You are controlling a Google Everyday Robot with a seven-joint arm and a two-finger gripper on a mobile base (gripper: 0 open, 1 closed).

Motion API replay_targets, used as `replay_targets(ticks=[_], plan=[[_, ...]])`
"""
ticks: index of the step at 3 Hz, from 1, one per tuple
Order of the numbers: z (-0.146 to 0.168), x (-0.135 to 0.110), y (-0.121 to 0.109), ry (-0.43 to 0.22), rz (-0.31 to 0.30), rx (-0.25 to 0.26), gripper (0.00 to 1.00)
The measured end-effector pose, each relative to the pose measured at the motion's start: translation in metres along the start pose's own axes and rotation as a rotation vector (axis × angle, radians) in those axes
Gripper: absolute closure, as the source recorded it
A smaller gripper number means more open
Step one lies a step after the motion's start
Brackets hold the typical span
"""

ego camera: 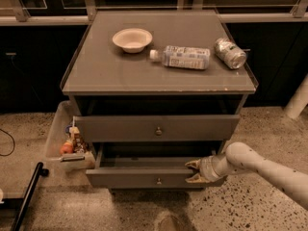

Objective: Open middle drawer

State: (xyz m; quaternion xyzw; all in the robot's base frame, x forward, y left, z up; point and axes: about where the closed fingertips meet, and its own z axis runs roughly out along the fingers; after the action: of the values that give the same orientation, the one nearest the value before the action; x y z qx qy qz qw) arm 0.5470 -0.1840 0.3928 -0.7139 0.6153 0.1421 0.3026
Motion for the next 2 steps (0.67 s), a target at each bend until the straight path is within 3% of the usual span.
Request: replay_targets(ticks=[2], plan=[[0.001, -0.0013, 0.0068, -0.023, 0.01, -0.02, 0.35]])
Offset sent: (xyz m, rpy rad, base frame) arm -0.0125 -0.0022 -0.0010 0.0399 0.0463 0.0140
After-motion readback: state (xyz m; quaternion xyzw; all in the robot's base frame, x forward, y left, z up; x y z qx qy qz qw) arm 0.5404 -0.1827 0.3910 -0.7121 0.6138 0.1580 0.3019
